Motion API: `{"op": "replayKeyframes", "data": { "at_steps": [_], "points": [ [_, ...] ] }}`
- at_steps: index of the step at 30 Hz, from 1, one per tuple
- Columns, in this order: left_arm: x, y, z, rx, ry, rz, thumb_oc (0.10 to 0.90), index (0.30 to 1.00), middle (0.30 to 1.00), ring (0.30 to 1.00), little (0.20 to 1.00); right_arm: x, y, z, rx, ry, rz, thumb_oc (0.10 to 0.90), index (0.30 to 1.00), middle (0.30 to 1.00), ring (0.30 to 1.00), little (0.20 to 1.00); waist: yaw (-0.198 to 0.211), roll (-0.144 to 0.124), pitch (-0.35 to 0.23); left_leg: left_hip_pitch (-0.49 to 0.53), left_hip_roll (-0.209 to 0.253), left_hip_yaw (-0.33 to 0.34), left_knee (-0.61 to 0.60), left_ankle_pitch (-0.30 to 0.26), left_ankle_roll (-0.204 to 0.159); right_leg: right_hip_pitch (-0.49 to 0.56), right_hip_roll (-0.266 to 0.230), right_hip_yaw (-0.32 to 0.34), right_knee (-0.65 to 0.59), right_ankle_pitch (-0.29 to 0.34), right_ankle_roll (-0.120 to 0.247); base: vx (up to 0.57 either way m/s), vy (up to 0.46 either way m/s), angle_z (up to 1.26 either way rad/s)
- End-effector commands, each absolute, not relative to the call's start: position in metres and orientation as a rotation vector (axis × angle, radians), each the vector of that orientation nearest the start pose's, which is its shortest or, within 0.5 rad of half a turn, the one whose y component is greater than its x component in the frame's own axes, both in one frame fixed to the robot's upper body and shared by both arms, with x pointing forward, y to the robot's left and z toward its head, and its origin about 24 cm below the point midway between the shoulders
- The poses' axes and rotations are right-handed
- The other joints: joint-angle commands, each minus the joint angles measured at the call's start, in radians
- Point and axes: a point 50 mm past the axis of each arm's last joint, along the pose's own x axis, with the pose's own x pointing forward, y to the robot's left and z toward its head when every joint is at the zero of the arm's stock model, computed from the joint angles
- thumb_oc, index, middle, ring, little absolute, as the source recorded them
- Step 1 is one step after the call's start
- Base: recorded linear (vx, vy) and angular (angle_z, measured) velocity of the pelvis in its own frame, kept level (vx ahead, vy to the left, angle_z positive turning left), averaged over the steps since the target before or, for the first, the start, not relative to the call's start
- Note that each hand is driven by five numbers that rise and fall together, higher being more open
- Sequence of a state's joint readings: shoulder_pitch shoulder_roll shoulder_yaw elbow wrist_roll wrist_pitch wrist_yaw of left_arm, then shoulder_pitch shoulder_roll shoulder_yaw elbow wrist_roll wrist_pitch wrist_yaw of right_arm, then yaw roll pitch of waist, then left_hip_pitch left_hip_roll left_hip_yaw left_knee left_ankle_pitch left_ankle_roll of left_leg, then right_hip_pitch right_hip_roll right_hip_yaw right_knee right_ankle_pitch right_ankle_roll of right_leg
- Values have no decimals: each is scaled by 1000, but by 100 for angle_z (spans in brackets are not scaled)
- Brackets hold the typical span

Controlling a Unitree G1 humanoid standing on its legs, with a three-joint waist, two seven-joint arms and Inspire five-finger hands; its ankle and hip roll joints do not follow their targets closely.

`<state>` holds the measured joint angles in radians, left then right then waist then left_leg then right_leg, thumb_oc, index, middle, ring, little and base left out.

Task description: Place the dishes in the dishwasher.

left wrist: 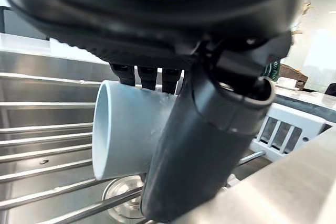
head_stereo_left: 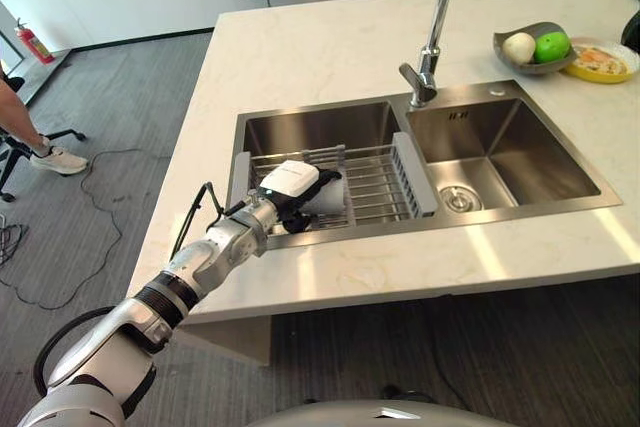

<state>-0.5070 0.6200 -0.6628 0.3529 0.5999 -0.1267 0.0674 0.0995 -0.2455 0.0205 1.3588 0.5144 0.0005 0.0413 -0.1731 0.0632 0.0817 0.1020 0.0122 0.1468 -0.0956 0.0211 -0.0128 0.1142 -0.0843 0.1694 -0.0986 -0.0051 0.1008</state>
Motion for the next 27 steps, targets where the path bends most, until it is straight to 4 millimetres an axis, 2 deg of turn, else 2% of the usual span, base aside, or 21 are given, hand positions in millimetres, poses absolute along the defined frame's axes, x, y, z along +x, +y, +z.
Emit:
{"op": "replayKeyframes", "data": {
  "at_steps": [1,9,10,11,15,17,19,21,24,27],
  "points": [
    [354,140,131,1401,-402,-325,800,900,900,900,900,14,-252,-168,228,1383,-507,800,900,900,900,900,31,-18,14,90,0,-11,8,-124,-12,-84,-38,-65,16,61,87,0,0,0],
    [365,138,114,1357,-231,-367,800,900,900,900,900,14,-259,-166,210,1401,-500,800,900,900,900,900,31,-14,22,88,4,-11,8,-121,-12,-82,-35,-69,15,58,83,0,0,0],
    [365,138,114,1357,-231,-367,675,712,712,712,712,14,-259,-166,210,1401,-500,800,900,900,900,900,31,-14,22,89,4,-11,8,-121,-12,-82,-35,-69,15,58,83,0,0,0],
    [367,134,113,1380,-219,-403,400,300,300,300,300,14,-260,-166,206,1406,-494,800,900,900,900,900,31,-14,24,89,5,-12,8,-120,-12,-81,-35,-70,14,58,83,0,0,0],
    [367,129,113,1399,-228,-438,400,300,300,300,300,14,-260,-166,203,1409,-489,800,900,900,900,900,32,-11,27,89,6,-13,8,-121,-11,-82,-34,-70,14,57,83,-1,-9,0],
    [361,119,131,1440,-362,-471,400,300,300,300,300,9,-260,-166,213,1414,-485,800,900,900,900,900,38,-7,31,88,10,-22,8,-121,-14,-80,-30,-72,16,49,81,-2,-64,-1],
    [355,114,137,1551,-472,-502,400,300,300,300,300,9,-262,-165,204,1408,-485,800,900,900,900,900,41,-7,34,88,19,-32,8,-116,-20,-74,-23,-78,17,37,76,7,-94,1],
    [355,116,139,1572,-493,-488,400,300,300,300,300,10,-263,-165,204,1402,-492,800,900,900,900,900,44,-8,35,86,24,-38,8,-112,-24,-70,-21,-83,17,33,73,5,-76,13],
    [349,124,158,1572,-612,-400,400,300,300,300,300,13,-261,-165,206,1384,-496,800,900,900,900,900,64,-10,37,81,40,-62,14,-103,-39,-54,-15,-111,19,16,64,14,-113,17],
    [333,145,184,1459,-747,-198,400,300,300,300,300,18,-257,-167,197,1367,-474,800,900,900,900,900,92,-25,45,47,55,-96,87,-111,-57,-35,-12,-141,25,-1,46,4,-152,30]
  ]
}}
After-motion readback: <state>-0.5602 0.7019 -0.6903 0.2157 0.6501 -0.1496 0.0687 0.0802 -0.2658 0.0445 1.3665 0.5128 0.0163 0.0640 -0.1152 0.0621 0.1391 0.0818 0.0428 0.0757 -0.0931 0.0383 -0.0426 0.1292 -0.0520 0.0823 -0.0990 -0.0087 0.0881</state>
